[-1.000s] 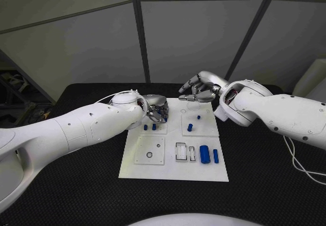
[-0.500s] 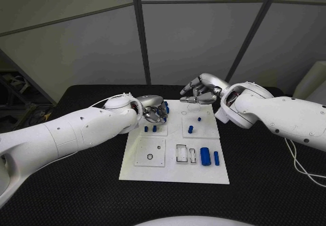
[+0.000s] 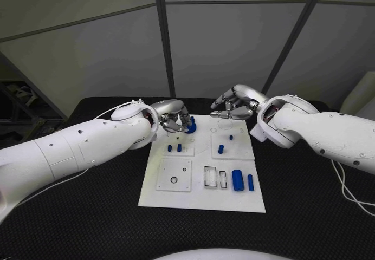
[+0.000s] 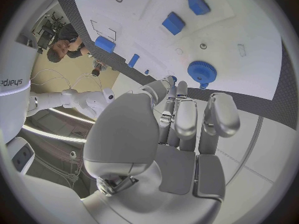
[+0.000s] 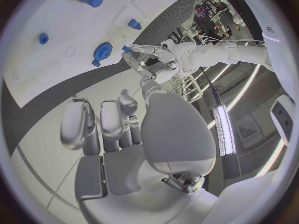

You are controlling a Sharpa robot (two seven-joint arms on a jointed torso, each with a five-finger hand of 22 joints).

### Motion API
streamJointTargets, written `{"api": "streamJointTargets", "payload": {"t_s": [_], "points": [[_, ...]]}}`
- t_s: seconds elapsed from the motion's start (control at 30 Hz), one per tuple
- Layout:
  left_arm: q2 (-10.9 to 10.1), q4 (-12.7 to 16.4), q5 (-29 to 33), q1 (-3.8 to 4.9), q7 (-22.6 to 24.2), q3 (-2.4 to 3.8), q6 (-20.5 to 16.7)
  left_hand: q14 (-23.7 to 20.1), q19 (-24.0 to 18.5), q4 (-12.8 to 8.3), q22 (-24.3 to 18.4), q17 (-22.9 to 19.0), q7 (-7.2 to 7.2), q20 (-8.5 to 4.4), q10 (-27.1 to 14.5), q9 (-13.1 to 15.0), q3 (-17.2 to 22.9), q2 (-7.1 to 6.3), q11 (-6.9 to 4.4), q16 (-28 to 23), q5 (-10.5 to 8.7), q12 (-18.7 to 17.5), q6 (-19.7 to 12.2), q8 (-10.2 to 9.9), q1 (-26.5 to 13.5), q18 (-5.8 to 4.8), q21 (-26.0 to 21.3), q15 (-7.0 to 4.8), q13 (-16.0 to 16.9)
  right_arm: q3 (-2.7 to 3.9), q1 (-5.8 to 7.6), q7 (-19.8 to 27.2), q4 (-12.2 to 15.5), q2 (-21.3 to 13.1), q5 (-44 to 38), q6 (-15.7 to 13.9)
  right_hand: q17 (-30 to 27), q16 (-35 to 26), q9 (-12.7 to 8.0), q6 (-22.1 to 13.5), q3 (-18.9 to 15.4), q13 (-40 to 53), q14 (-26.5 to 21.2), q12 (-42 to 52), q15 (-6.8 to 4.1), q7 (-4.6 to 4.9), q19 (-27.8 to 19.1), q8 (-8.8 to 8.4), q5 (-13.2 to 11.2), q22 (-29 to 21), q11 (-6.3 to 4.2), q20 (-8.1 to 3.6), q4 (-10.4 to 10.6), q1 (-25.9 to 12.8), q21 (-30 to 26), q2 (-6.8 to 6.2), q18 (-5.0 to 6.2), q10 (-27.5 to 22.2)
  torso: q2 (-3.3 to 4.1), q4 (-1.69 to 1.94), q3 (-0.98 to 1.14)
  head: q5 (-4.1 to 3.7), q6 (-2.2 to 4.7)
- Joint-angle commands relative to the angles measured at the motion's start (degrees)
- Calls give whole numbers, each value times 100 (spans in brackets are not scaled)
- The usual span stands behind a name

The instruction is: Assemble the parts on the task board

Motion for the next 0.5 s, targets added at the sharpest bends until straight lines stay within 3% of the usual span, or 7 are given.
{"api": "streamJointTargets", "payload": {"t_s": [0.03, 0.5], "points": [[-87, 53, 62, 6, -105, 17, 79, 120, 38, -24, 3, -5, 1, -13, 36, -3, 0, 8, 6, -21, 10, 9, 34, -2, -48, 138, 30, 13, -5, 3, 10, 44, 3, -14, -17, -43, 7, -16, 5, 35, 14, 1, 54, 10, -5, -5, 44, -35, 23, 36, -4, -9, 9, -24, -12, 37, 85, -7, 3, 5, 4, 3, -10], [-326, 40, 62, -46, -295, 27, 361, 113, 26, -22, -10, -37, 4, -12, 24, -12, -7, -4, 12, -41, 13, -1, 38, -11, -72, 143, 9, 16, -19, 2, 10, 33, 13, -30, -19, -37, 4, -23, 7, 37, 20, 4, 54, 17, -5, -5, 46, -35, 23, 37, -4, -9, 5, -25, -12, 45, 84, -5, 5, -18, -5, 56, -45]]}}
